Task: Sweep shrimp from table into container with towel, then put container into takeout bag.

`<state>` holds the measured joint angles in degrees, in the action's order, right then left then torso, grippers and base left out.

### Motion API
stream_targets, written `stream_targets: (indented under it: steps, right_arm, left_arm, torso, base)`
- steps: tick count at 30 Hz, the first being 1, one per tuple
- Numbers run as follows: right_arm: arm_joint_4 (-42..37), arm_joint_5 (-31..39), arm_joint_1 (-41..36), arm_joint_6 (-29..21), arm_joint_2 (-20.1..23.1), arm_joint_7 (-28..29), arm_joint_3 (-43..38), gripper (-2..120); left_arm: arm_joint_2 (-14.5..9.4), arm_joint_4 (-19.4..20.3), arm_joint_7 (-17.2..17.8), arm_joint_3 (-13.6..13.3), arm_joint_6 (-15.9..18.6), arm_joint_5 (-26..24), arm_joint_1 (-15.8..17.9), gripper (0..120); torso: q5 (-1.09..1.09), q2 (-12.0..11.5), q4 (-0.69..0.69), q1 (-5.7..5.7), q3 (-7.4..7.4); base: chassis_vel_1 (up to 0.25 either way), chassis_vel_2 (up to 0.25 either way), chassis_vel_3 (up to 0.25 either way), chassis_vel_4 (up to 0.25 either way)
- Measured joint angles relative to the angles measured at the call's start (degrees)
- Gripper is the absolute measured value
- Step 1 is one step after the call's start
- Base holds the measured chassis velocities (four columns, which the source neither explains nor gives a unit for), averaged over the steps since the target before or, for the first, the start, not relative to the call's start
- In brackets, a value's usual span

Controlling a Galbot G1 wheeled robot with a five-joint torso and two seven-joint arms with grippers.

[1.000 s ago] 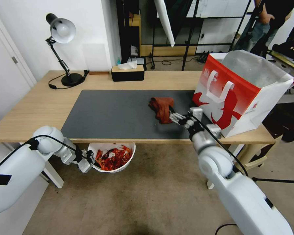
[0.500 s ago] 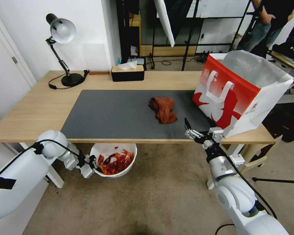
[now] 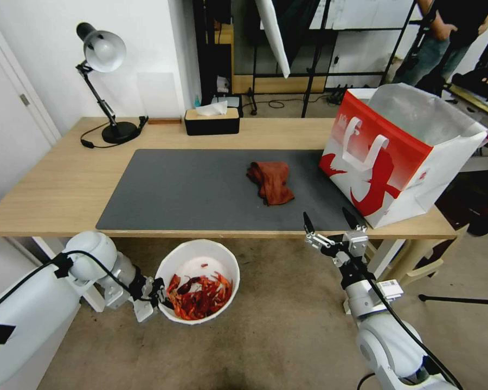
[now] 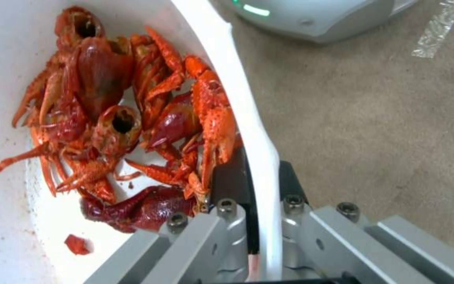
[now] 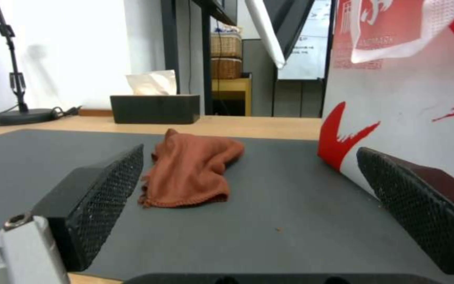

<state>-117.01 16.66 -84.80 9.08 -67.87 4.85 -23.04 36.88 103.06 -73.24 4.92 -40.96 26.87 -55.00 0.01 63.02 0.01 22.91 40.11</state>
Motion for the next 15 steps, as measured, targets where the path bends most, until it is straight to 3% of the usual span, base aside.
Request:
stream_targets:
  steps: [7,15]
  right_arm:
    - [0.0,-0.9,-1.9,1.0,-1.0,-0.1,-1.3,100]
    - [0.0,-1.4,-2.8,1.1,-1.7,-0.2,-1.6,100]
  left_arm:
    - [-2.4,6.4,0.7,0.8,-1.9,-1.5,-2.1,0]
    - [-5.3,11.0,0.5,3.0,-0.3,-7.4,-1.4,0]
  torso:
    - [-0.01,0.0,-0.02,0.00,0.00]
    - [-0.01,0.0,-0.03,0.00,0.00]
  base:
    - [0.000,0.000,0.000,0.000]
    - [0.000,0.000,0.000,0.000]
